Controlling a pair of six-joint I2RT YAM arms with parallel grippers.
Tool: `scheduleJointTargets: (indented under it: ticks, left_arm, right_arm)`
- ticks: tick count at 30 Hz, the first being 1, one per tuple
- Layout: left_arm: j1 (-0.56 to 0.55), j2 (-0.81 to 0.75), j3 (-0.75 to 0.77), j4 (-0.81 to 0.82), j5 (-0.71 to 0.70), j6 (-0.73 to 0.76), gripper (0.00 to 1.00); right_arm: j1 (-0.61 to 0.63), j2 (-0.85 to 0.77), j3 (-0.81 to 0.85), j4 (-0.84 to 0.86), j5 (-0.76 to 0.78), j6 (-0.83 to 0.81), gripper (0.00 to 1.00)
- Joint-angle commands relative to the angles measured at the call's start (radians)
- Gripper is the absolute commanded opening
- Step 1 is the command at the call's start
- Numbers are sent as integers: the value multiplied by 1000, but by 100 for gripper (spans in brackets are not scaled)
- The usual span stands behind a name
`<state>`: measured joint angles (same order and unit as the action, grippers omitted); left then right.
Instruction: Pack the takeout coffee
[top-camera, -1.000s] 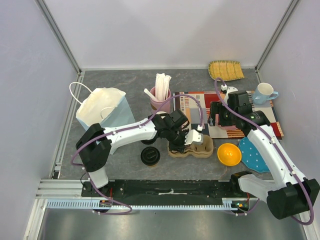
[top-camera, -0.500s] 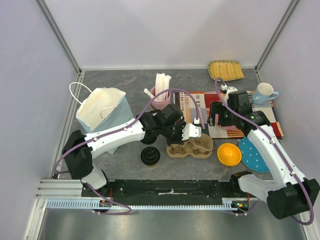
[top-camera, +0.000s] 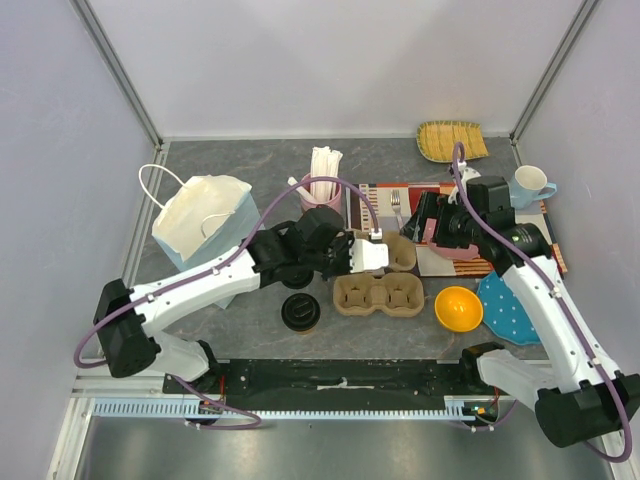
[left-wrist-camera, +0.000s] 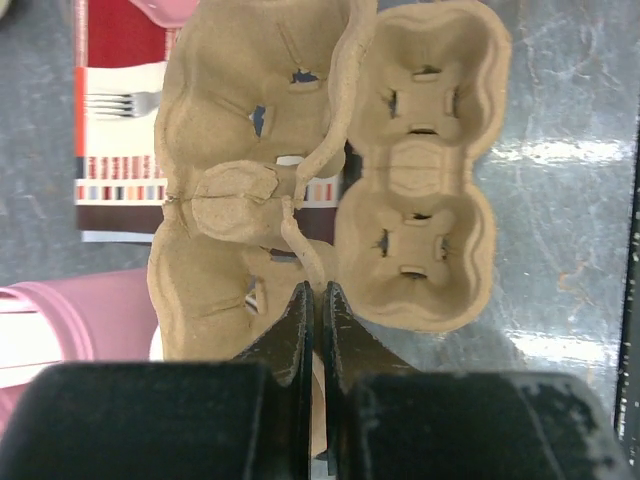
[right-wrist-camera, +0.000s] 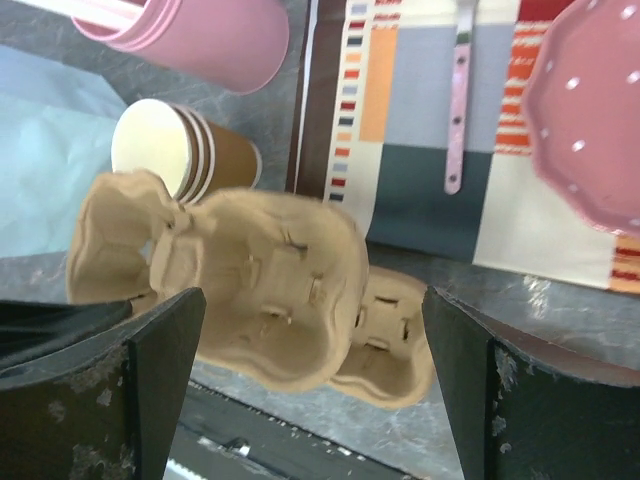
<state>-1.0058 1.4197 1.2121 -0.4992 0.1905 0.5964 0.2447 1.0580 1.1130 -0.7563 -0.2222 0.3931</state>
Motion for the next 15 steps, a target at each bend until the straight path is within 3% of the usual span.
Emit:
scheduleJointTargets:
  ticks: [1,4,15]
  left_arm:
    - [-1,-62,4,73,-82,51,2]
    - [-1,-94,56,44,-117,56,2]
    - [32,-156,286,-101,-407,48,2]
  right_arm:
    - [-4,-38,-41,31,-72,95,98]
    - [-4,-52,17,29,-74,87,98]
    - [-5,-40,468,17,70,84,98]
